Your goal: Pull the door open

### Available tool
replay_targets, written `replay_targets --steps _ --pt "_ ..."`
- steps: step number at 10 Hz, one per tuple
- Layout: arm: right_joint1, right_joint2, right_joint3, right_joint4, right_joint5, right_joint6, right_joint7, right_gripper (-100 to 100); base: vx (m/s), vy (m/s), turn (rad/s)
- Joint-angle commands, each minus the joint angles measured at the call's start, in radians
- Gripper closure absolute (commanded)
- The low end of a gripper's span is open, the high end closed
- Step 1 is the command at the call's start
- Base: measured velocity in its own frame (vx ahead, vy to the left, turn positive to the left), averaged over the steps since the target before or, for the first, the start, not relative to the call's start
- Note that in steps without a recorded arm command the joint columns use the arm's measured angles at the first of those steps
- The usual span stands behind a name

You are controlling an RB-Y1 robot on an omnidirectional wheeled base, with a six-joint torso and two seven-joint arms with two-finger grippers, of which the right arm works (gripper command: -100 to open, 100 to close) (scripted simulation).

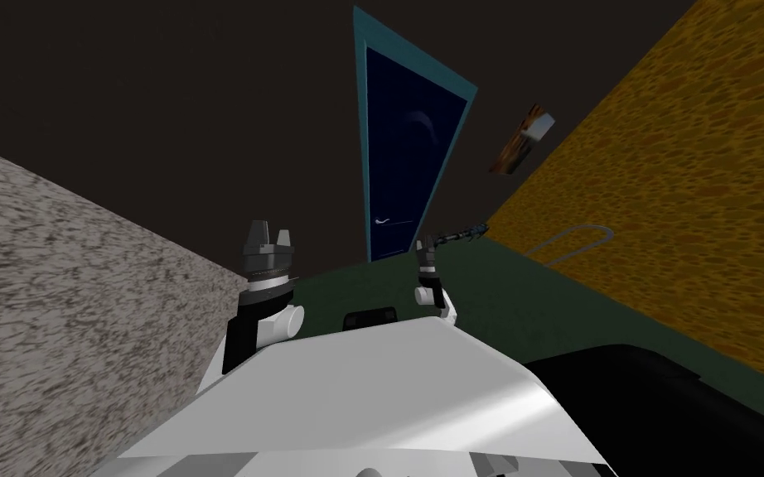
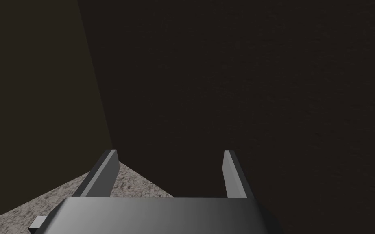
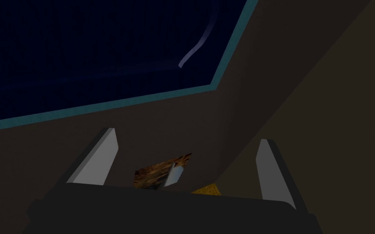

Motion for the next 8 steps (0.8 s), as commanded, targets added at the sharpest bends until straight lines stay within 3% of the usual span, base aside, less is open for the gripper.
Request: replay_targets --steps 1,5,8 --pt "-0.013 -0.004 -0.002 0.037 -0.002 -0.001 -0.001 -100 0.069 -0.014 0.051" --pt "-0.062 -0.023 -0.013 0.137 -0.012 -0.01 -0.004 -100 0.06 -0.01 0.106" --pt "-0.078 -0.029 -0.017 0.192 -0.015 -0.012 -0.005 -100 0.051 -0.011 0.065"
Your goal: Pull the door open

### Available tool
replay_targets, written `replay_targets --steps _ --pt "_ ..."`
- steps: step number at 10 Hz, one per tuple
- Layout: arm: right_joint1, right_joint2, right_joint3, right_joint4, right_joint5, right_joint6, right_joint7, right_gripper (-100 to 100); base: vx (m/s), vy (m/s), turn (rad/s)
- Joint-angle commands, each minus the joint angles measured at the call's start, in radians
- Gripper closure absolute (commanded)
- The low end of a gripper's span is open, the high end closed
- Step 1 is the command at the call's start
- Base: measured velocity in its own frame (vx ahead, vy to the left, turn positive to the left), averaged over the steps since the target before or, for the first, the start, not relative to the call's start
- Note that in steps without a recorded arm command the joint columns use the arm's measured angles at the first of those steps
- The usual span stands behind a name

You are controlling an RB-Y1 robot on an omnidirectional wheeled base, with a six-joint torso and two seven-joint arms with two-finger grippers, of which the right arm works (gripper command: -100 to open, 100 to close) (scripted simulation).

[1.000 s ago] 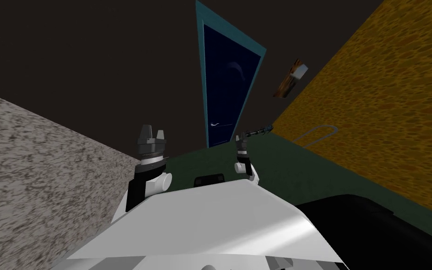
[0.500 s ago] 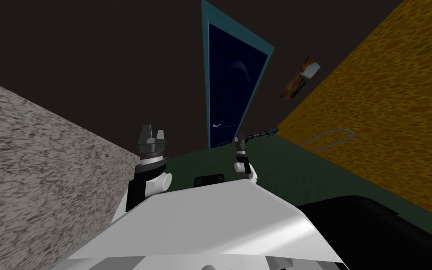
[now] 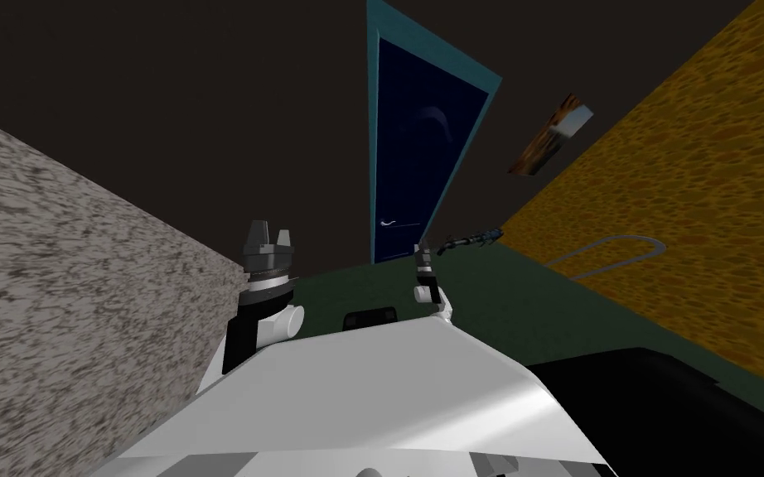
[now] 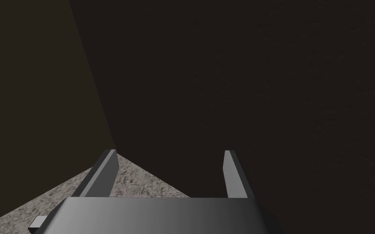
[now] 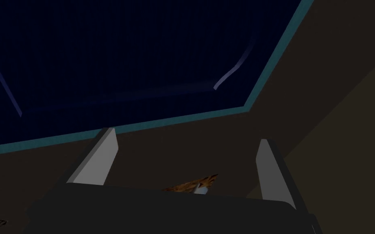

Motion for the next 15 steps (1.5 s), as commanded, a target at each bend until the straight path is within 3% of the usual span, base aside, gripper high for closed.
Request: replay_targets --steps 1,5,6,8,9,11,12,14,15 --pt "-0.019 -0.007 -0.004 0.049 -0.004 -0.004 -0.001 -100 0.048 -0.002 0.113" --pt "-0.07 -0.026 -0.015 0.155 -0.014 -0.012 -0.005 -100 0.071 -0.018 0.115" --pt "-0.07 -0.026 -0.015 0.17 -0.014 -0.012 -0.005 -100 0.065 -0.018 0.079" --pt "-0.104 -0.039 -0.023 0.234 -0.021 -0.018 -0.007 -100 0.071 -0.02 0.128" --pt "-0.104 -0.039 -0.023 0.251 -0.021 -0.018 -0.007 -100 0.052 -0.019 0.074" --pt "-0.138 -0.051 -0.03 0.321 -0.028 -0.023 -0.009 -100 0.064 -0.019 0.128" --pt "-0.138 -0.051 -0.03 0.332 -0.028 -0.023 -0.009 -100 0.057 -0.024 0.08" --pt "-0.171 -0.063 -0.037 0.395 -0.035 -0.029 -0.011 -100 0.062 -0.019 0.124" --pt "-0.171 -0.063 -0.037 0.41 -0.035 -0.029 -0.011 -100 0.054 -0.022 0.064"
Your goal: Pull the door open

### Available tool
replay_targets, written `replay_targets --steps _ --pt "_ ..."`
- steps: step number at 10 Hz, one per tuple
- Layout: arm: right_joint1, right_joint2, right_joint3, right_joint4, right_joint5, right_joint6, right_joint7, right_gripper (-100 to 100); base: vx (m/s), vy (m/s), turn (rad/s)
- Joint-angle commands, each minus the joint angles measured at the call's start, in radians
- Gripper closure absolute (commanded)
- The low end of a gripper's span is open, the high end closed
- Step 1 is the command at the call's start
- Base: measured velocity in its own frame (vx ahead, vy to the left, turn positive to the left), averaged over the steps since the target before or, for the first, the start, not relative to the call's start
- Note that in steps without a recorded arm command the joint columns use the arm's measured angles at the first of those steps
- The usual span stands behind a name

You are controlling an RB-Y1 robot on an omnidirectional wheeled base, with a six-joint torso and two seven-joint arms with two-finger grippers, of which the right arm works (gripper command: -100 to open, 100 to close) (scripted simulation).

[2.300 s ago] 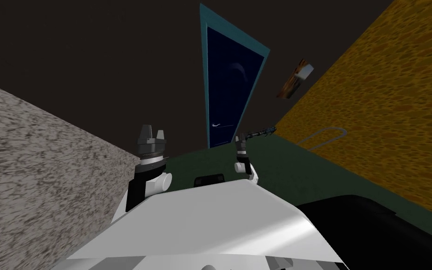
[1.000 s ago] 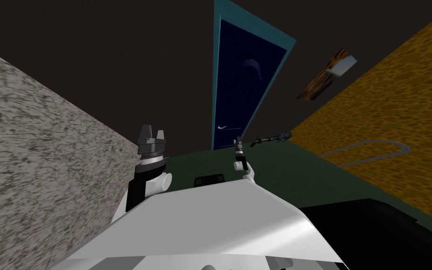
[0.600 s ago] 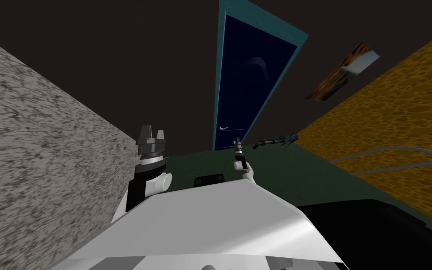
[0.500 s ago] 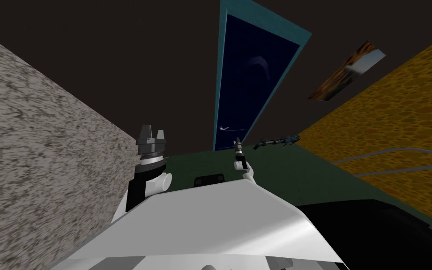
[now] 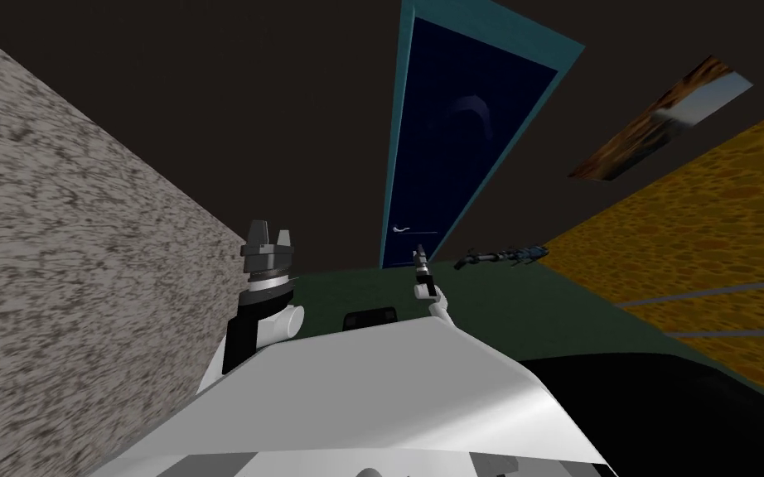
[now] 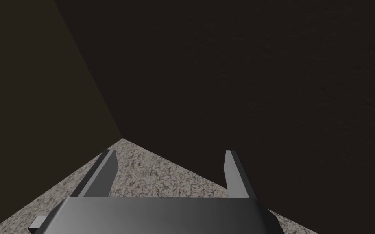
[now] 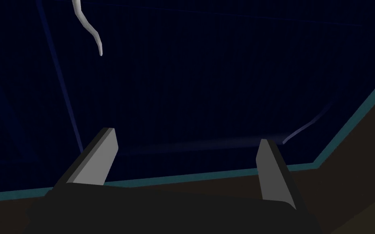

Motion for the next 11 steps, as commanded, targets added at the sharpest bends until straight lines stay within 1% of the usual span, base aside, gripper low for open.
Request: replay_targets --steps 1,3,7,8,9,10,11 --pt "-0.019 -0.007 -0.004 0.05 -0.004 -0.003 -0.002 -100 0.057 -0.019 0.089" --pt "-0.051 -0.018 -0.011 0.113 -0.01 -0.008 -0.004 -100 0.07 -0.034 0.165" --pt "-0.111 -0.04 -0.024 0.269 -0.023 -0.018 -0.007 -100 0.092 -0.04 0.143" --pt "-0.125 -0.045 -0.027 0.295 -0.025 -0.021 -0.008 -100 0.094 -0.043 0.132" --pt "-0.125 -0.045 -0.027 0.302 -0.025 -0.021 -0.008 -100 0.062 -0.034 0.042" --pt "-0.139 -0.049 -0.03 0.336 -0.028 -0.023 -0.009 -100 0.044 -0.026 0.086" --pt "-0.139 -0.049 -0.03 0.336 -0.028 -0.023 -0.009 -100 0.031 -0.019 0.042"
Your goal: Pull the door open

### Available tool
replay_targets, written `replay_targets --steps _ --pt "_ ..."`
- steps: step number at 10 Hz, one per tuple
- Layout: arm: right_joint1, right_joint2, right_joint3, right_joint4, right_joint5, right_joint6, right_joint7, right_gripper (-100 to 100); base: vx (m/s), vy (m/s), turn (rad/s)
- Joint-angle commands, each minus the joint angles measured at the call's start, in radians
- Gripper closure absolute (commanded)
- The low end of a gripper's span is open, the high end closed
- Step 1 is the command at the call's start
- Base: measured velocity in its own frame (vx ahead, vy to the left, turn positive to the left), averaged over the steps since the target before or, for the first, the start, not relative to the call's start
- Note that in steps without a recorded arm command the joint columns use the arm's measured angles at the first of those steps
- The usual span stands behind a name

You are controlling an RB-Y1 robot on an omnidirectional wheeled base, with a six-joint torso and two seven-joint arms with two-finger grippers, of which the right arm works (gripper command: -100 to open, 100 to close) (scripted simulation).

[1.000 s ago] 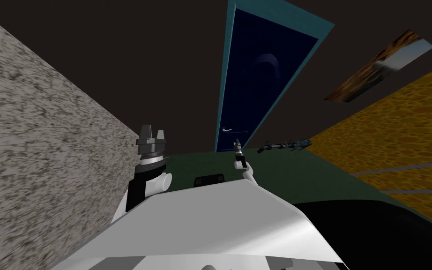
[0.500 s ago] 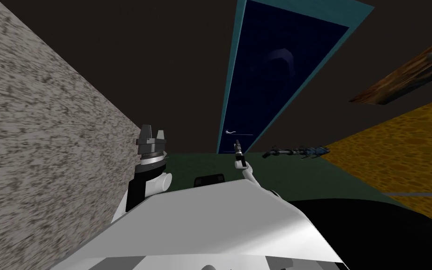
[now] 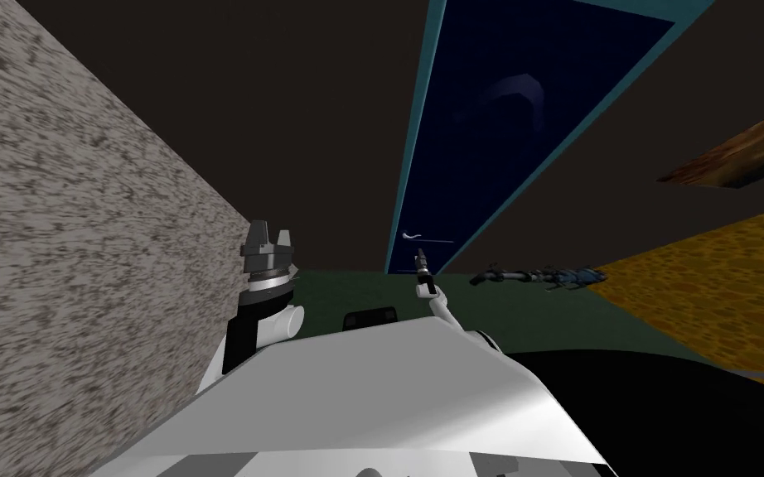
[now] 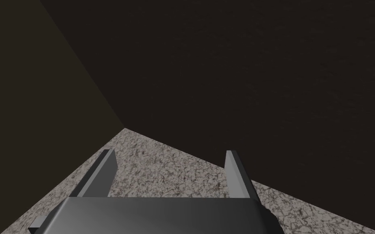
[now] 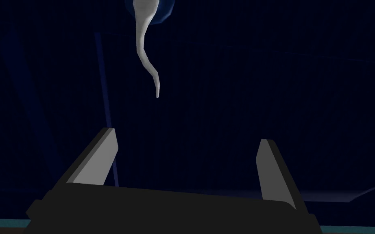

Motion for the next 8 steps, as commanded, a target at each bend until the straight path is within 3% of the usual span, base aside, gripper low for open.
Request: replay_targets --steps 1,8 --pt "-0.017 -0.005 -0.003 0.039 -0.003 -0.005 -0.001 -100 0.034 -0.027 0.084" --pt "-0.105 -0.035 -0.023 0.248 -0.021 -0.02 -0.007 -100 0.08 -0.047 0.119"
